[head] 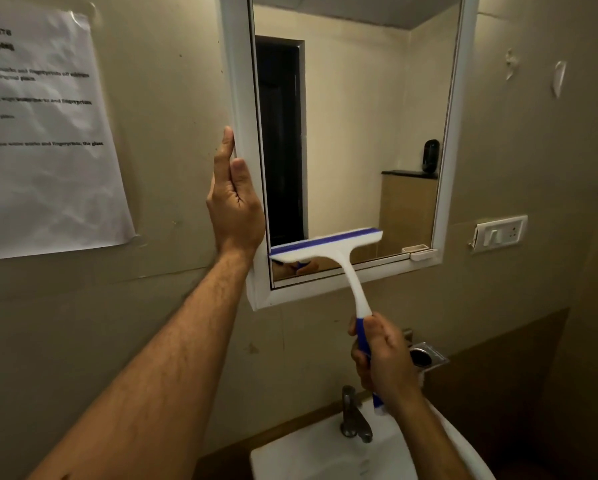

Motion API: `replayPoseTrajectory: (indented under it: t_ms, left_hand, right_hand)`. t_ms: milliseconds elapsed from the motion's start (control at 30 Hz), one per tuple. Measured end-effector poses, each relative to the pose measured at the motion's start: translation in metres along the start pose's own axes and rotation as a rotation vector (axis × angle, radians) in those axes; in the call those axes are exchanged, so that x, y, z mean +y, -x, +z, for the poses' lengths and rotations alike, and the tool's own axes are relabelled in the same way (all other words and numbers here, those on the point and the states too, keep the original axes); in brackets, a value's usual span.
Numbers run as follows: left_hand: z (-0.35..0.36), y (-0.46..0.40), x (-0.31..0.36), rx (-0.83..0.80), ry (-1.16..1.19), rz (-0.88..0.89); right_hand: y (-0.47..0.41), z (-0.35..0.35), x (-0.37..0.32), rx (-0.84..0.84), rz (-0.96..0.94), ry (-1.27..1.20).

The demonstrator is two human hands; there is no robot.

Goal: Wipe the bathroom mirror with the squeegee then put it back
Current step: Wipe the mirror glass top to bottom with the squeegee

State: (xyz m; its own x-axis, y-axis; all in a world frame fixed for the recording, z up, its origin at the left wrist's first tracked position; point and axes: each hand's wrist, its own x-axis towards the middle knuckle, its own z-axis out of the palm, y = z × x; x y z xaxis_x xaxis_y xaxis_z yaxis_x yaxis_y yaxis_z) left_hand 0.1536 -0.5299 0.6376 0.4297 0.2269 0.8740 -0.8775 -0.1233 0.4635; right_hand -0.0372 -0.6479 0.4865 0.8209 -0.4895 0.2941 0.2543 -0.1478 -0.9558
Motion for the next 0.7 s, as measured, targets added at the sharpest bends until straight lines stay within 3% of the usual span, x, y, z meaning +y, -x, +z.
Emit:
replayPoseTrajectory:
  t_ms: [233, 567, 700]
  left_hand:
    - [-0.002, 0.001, 0.002, -0.005, -0.044, -0.008]
    - [-0.002, 0.004, 0.003, 0.000, -0.007, -0.017]
    - [-0.004, 0.005, 0.005, -0.021, -0.027, -0.018]
  right_hand:
    - [-0.016, 0.001, -0.021, 0.021, -0.080, -0.023]
    - [0.003, -0.008, 0.014, 0.003, -0.035, 0.064]
    - [-0.015, -0.011, -0.013, 0.030, -0.031, -0.046]
